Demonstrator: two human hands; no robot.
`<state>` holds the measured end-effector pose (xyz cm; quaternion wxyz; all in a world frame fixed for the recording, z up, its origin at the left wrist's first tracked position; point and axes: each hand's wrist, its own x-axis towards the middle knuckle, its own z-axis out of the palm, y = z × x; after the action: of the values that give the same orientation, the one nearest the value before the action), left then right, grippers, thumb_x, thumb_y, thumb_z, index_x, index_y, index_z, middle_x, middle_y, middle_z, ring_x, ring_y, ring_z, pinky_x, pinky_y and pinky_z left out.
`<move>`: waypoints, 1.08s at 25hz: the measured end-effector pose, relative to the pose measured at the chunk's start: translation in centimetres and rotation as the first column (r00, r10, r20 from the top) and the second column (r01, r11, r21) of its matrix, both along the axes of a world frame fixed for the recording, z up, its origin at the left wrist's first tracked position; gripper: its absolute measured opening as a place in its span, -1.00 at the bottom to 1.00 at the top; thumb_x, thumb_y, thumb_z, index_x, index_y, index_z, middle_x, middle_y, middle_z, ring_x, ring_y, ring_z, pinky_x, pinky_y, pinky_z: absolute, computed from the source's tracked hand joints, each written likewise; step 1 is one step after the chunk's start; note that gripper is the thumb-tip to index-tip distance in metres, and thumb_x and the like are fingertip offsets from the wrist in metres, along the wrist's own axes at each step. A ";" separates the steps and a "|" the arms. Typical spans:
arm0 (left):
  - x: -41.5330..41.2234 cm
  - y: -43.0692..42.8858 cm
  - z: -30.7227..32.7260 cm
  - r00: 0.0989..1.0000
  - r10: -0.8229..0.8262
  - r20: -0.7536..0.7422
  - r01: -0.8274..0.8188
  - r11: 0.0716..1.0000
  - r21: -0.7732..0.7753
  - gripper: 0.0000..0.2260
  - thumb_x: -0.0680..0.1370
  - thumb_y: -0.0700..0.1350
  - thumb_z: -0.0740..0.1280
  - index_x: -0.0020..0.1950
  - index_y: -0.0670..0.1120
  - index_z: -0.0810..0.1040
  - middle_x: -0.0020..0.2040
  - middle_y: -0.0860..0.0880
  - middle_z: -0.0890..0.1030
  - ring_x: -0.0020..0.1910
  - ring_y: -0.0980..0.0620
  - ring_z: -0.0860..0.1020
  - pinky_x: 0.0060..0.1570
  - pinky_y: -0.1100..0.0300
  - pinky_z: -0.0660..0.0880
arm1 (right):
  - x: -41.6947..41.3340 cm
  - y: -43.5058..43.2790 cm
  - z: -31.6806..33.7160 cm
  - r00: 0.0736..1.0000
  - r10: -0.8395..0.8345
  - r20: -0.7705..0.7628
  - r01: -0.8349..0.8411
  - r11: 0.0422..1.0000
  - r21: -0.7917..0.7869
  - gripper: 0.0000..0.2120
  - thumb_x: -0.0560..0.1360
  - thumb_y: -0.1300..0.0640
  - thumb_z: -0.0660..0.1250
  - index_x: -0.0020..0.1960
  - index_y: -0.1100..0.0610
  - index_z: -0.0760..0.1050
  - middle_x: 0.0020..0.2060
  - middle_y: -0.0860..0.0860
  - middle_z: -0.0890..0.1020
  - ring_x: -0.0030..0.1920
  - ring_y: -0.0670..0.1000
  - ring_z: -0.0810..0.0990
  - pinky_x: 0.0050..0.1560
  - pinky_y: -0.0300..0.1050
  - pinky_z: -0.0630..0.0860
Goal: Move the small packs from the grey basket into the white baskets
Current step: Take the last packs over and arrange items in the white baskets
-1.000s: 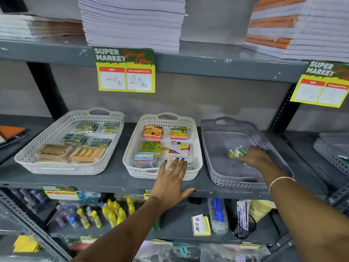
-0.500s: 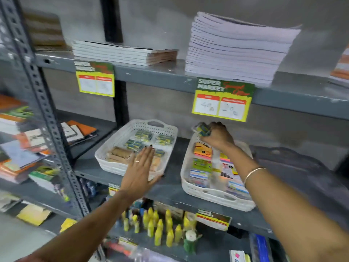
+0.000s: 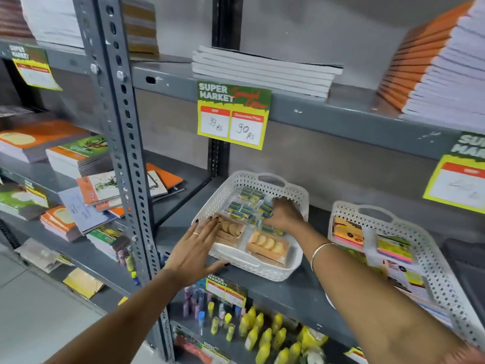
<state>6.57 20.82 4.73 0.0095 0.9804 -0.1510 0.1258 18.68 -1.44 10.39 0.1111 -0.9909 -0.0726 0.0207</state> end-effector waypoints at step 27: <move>10.9 -2.2 3.5 0.873 -0.103 -0.476 0.173 0.979 0.105 -0.41 0.30 -0.05 0.52 0.26 -0.03 0.38 0.22 -0.08 0.54 0.18 -0.12 0.48 0.14 0.04 0.44 | -4.1 0.8 -3.4 0.952 0.237 -0.194 -0.264 0.956 -0.126 -0.30 0.38 -0.03 0.47 0.40 0.14 0.26 0.26 0.12 0.52 0.24 0.17 0.51 0.03 -0.04 0.46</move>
<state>17.49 18.60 8.22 -0.0163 0.9665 -0.2225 -0.1267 14.56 -0.64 6.96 0.0383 -0.9734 -0.1859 0.1281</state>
